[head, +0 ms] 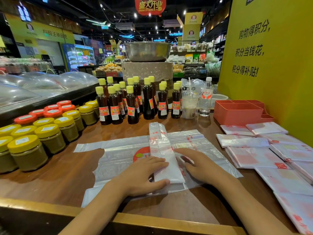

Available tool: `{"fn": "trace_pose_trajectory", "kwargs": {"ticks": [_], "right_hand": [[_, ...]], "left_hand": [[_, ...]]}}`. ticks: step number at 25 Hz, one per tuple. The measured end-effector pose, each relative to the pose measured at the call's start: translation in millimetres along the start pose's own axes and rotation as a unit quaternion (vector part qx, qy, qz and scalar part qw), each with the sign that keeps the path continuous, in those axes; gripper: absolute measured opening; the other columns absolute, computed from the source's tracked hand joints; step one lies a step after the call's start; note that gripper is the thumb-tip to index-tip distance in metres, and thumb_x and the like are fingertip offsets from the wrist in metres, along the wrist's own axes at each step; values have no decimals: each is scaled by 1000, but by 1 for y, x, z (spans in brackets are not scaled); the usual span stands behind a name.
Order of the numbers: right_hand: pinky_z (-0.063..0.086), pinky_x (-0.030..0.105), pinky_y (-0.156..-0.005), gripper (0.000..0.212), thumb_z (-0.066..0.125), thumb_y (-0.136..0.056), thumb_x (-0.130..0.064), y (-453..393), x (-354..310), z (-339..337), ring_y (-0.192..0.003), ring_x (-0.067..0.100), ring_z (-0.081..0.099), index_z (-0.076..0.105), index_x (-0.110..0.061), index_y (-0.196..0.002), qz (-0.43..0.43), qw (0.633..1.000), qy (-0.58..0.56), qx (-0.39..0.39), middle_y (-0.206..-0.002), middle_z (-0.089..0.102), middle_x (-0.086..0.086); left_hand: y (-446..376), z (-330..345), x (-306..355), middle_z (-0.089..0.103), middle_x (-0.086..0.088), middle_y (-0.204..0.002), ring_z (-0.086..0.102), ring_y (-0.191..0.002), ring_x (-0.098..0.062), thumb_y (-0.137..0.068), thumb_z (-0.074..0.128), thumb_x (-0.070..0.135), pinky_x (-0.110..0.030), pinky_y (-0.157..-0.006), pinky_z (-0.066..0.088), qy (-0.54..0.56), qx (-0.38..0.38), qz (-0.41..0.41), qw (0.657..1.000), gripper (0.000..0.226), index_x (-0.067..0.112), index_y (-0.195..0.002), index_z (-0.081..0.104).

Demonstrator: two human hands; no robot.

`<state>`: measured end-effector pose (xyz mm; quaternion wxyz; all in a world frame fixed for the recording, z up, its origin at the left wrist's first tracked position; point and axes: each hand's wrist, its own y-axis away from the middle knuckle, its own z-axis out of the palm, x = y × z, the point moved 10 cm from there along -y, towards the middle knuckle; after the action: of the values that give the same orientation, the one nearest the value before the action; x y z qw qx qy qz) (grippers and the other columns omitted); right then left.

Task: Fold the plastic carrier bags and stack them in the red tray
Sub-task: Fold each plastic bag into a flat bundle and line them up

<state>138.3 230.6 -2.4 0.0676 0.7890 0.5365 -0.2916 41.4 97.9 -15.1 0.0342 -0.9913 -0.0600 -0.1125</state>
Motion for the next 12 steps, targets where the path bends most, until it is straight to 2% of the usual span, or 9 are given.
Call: {"fn": "trace_pose_trajectory", "kwargs": {"ticks": [3, 8, 12], "right_hand": [[33, 16, -107, 45, 53, -101, -14, -3, 0, 10, -126, -5, 45, 56, -36, -140, -22, 1000, 17, -12, -144, 53, -19], [40, 25, -109, 39, 54, -101, -28, -4, -4, 15, -127, -3, 49, 58, -39, -138, -42, 999, 8, -19, -140, 56, -22], [42, 27, -106, 38, 52, -100, -26, 0, -10, 15, -124, 0, 52, 59, -37, -136, -47, 998, 33, -12, -138, 58, -20]], "left_hand": [[0, -2, 2, 25, 20, -161, 19, -148, -2, -94, 30, 71, -31, -123, 15, -3, 1, -7, 1000, 68, 40, -154, 28], [0, -8, 6, 32, 15, -159, 28, -146, -5, -92, 17, 72, -31, -121, 24, 0, 26, -9, 1000, 72, 37, -153, 31], [4, -7, 9, 27, 19, -160, 23, -145, -1, -92, 32, 76, -24, -118, 20, 2, 27, 17, 999, 74, 39, -155, 26]]}}
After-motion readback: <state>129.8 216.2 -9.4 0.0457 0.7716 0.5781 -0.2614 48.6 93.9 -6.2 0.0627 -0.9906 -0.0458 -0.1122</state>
